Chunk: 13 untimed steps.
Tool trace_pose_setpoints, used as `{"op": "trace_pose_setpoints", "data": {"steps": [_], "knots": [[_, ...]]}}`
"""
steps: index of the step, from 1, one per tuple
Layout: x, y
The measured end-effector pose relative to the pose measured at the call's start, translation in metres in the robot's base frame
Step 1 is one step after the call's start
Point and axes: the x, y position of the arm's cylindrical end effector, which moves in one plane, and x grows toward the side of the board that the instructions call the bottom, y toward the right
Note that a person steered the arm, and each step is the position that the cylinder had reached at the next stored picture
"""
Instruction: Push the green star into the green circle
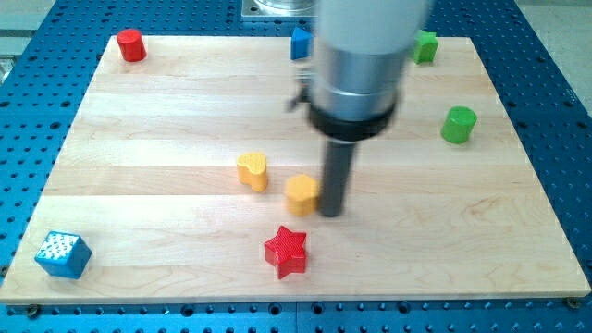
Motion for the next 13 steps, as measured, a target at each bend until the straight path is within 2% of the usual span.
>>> {"op": "trace_pose_setpoints", "data": {"steps": [1, 2, 3, 6, 7, 8, 9, 10, 11, 12, 13], "knots": [[0.000, -0.050], [0.002, 0.078], [-0.040, 0.171], [-0.075, 0.201], [-0.091, 0.242], [-0.110, 0.240], [-0.137, 0.151], [-0.149, 0.162], [-0.204, 0.220], [-0.284, 0.246], [-0.332, 0.263]]}}
